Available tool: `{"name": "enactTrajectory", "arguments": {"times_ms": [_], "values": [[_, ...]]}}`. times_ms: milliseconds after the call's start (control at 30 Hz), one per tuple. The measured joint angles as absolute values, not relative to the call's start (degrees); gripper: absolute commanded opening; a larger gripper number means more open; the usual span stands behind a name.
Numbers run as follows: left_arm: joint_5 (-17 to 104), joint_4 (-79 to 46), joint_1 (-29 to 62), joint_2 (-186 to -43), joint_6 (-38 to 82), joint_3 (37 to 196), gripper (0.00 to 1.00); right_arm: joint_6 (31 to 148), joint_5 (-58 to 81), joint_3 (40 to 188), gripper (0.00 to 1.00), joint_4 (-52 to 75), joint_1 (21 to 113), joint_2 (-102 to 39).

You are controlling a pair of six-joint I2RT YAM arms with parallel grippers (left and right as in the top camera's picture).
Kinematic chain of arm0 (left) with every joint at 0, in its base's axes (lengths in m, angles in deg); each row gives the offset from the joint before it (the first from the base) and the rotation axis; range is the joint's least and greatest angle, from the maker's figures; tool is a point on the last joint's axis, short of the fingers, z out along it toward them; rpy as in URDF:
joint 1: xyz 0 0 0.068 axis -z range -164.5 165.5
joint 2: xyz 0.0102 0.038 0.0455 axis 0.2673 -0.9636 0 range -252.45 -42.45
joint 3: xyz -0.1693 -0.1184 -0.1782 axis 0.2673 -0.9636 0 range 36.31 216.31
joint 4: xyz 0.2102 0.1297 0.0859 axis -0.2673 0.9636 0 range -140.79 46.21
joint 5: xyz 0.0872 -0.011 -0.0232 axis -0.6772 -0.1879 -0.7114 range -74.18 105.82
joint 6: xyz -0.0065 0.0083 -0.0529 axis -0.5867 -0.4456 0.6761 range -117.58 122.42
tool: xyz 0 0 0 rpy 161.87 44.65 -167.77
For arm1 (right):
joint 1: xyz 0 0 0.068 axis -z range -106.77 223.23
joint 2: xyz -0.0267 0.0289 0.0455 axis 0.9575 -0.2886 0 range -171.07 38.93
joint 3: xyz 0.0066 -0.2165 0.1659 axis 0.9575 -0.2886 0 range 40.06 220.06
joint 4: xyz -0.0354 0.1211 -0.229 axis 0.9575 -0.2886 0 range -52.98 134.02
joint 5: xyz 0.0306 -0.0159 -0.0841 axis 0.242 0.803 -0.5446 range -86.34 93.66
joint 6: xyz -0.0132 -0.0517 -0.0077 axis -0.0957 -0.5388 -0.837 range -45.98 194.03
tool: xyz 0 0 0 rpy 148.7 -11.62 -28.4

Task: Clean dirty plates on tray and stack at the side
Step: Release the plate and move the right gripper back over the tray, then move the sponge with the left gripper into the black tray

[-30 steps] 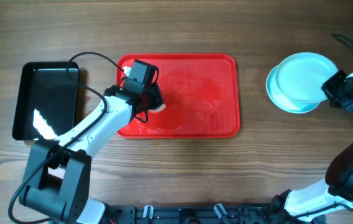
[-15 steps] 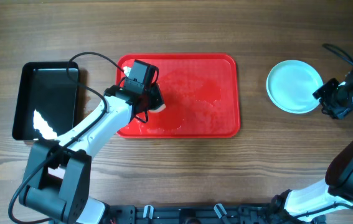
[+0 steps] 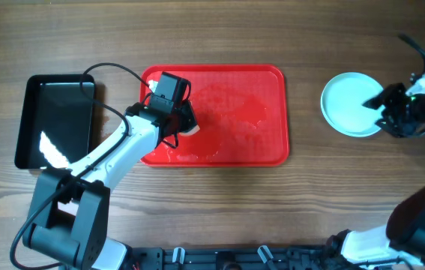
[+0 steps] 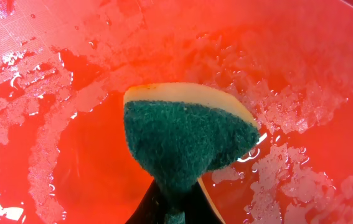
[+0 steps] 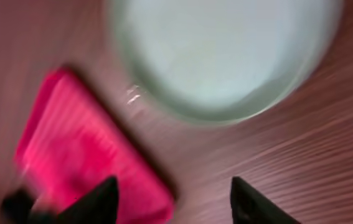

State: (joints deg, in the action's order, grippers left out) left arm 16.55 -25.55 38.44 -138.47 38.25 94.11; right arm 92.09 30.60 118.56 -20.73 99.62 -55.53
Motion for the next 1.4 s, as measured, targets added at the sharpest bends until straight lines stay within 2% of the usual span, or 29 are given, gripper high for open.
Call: {"name": "enactTrajectory", "arguments": {"times_ms": [33,67,233,433,567,833,1033,1100,1400], "values": [[16.5,-25.6,38.4,-138.5,38.2,94.1,0.04,91.3,32.8,118.6,0.95,-21.4,98.0,-54.8],[16.5,-25.5,38.4,-138.5,38.1,94.1,0.04,91.1,34.1,118.6,0.99,-21.7,96.6,-54.5],[14.6,-22.0,38.3,-136.2,36.5,93.9,0.04,89.2,35.4,118.6,1.00,-20.6,84.6,-54.4],[4.8,-18.2,33.9,-126.0,35.7,93.7,0.04,90.7,30.9,115.1,1.00,-12.9,70.6,-54.4],[0.5,-18.5,26.6,-122.7,35.5,93.7,0.04,94.6,28.8,111.1,1.00,-8.0,62.8,-54.4],[-0.6,-23.4,8.8,-123.3,35.8,93.7,0.04,99.7,27.1,105.2,1.00,-1.7,53.5,-54.4],[8.9,-31.3,-2.0,-126.2,36.0,93.7,0.05,102.3,26.7,102.3,1.00,-0.8,51.1,-54.4],[13.8,-34.3,-4.8,-128.2,36.0,93.7,0.09,102.8,26.5,102.0,1.00,-0.9,51.1,-54.4],[32.6,-39.9,-12.5,-140.2,36.1,93.7,0.09,103.6,26.5,101.5,0.99,-0.9,51.1,-54.4]]}}
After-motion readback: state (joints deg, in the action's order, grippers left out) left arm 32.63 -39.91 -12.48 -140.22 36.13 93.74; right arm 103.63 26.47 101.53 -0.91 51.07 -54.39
